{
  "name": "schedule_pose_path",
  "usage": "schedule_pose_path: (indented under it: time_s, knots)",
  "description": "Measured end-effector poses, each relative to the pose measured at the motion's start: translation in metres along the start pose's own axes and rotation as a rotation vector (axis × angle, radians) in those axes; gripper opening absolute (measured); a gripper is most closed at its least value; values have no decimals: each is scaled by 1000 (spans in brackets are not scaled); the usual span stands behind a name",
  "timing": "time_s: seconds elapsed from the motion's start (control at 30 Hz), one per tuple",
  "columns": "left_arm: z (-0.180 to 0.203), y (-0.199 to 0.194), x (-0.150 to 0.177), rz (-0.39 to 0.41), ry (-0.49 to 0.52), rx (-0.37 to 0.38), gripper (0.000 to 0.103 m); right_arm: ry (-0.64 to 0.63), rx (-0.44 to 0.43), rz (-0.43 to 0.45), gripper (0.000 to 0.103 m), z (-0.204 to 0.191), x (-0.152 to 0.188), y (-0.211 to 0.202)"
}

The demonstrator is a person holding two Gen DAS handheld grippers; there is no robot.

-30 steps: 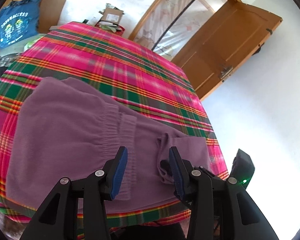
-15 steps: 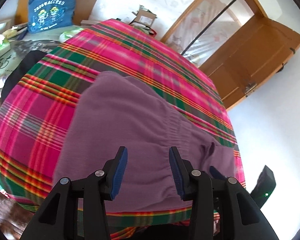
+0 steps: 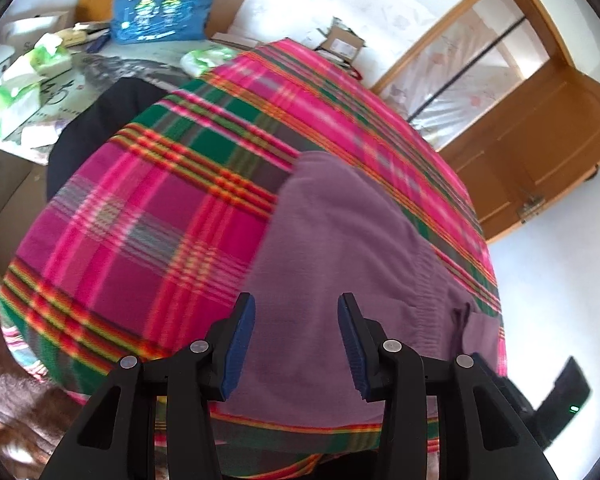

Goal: Fold clothes
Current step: 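Move the right gripper to the ribbed waistband while the left gripper withdraws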

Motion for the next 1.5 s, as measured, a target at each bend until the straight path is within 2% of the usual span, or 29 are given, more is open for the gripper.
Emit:
schedule_pose_path:
  time_s: [0.17,0.4,0.53,0.7,0.8,0.93,1.03,1.17,1.3,1.4,1.5]
  knots:
    - [-21,-3,3,0,-41,-19,45,-74,-69,36,22,-35,-13,-1]
    - [-38,-6,15,0,-43,-57,45,-168,-178,-12,23,-85,-19,27]
    - [-44,-8,19,-5,-41,-39,45,-194,-188,-77,24,-103,-7,44]
    - [-44,-11,24,-11,-2,-44,45,-266,-180,-122,24,-117,13,38]
    - [-42,-12,27,-12,29,-57,45,-312,-145,-126,24,-122,13,36]
    - [-40,-14,30,-10,61,-74,45,-326,-178,-76,25,-138,1,31]
    - [-37,-16,33,-10,91,-87,45,-370,-206,-71,26,-153,0,37]
    - [-34,-18,41,-1,141,-120,45,-382,-200,-132,27,-157,12,55]
    - [-30,-19,46,-5,185,-161,45,-375,-224,-125,28,-156,13,48]
    - [-32,-20,45,-20,182,-142,45,-381,-252,-107,28,-160,11,43]
    - [-39,-22,38,-47,121,-74,45,-390,-262,-80,31,-167,6,47]
Point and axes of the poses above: each gripper's, at about its wrist camera, not at the fingertips, and y roughly the way its jaws point, z to its right, x to its underside, the point moved 5 cm from there along y, roughly the way its jaws point, and after that the axes turned 5 degrees about -x, right-handed, at the moved point
